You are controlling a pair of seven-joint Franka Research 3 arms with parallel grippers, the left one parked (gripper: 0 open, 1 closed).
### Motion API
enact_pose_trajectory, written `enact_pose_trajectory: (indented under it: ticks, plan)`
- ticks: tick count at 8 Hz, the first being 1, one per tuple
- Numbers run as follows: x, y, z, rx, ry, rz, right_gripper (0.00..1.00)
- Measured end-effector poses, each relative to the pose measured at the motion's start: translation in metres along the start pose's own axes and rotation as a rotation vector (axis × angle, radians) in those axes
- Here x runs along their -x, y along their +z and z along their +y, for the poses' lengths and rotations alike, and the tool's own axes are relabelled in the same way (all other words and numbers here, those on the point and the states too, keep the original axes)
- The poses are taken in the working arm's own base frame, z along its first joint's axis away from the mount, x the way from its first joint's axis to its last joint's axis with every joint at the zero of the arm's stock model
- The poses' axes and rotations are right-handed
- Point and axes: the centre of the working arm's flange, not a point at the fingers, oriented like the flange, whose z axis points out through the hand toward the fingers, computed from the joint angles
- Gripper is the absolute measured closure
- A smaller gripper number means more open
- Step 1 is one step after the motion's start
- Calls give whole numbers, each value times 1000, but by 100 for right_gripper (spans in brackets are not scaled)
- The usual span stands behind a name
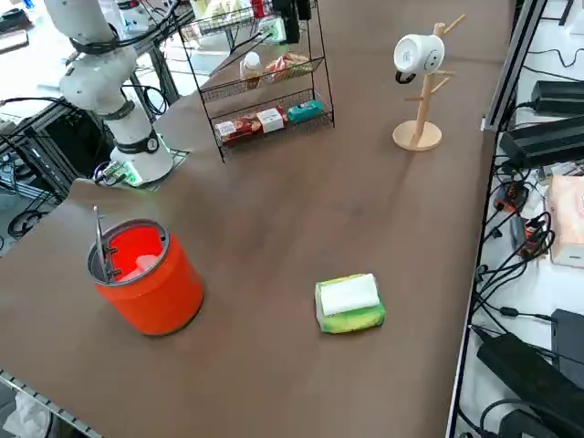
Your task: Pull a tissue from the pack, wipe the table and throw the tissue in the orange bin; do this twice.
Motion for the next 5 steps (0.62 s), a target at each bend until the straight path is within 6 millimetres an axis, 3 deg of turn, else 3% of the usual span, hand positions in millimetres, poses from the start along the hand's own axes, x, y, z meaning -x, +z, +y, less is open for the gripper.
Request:
enact_pose_trajectory:
  ticks: [1, 5]
  plan:
    - [10, 1, -14, 10, -1, -13, 0]
    - [53, -1, -38, 6, 30, -36, 0]
